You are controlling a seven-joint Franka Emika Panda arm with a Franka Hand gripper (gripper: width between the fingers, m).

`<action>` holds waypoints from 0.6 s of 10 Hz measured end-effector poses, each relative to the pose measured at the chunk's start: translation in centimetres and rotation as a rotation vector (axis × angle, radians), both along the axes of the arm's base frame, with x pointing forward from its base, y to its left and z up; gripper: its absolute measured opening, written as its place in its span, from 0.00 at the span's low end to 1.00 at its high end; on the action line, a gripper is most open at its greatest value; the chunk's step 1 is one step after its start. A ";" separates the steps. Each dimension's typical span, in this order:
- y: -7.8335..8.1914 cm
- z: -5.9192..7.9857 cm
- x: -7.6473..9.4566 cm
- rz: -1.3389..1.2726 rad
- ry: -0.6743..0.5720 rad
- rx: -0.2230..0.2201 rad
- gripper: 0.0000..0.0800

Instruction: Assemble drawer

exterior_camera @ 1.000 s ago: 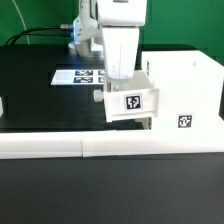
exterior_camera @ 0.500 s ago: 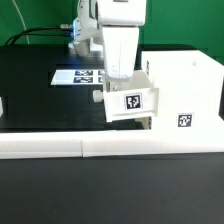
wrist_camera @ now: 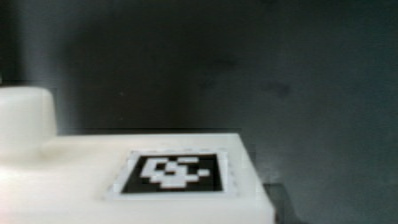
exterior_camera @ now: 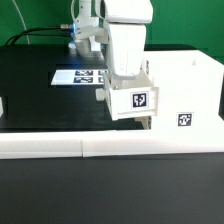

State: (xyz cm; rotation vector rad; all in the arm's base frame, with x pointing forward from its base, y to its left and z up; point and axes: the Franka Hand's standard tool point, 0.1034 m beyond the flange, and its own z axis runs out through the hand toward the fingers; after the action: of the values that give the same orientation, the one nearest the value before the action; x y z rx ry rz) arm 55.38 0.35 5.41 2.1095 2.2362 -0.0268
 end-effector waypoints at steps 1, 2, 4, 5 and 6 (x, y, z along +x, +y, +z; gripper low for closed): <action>0.0 0.0 0.0 0.000 0.000 0.000 0.06; 0.0 0.0 0.0 0.000 0.000 0.000 0.06; 0.2 0.0 -0.1 -0.006 0.003 -0.001 0.06; 0.2 0.0 -0.1 -0.007 0.009 -0.004 0.06; 0.4 0.1 0.0 -0.003 0.017 -0.008 0.06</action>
Offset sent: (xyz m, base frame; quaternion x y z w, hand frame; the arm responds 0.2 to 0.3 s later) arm 0.0007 0.0257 -0.0007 -0.0258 0.0001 -0.0145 0.9996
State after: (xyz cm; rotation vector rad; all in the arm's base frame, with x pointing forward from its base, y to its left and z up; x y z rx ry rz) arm 55.39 0.77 5.55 2.1171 2.2381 -0.0547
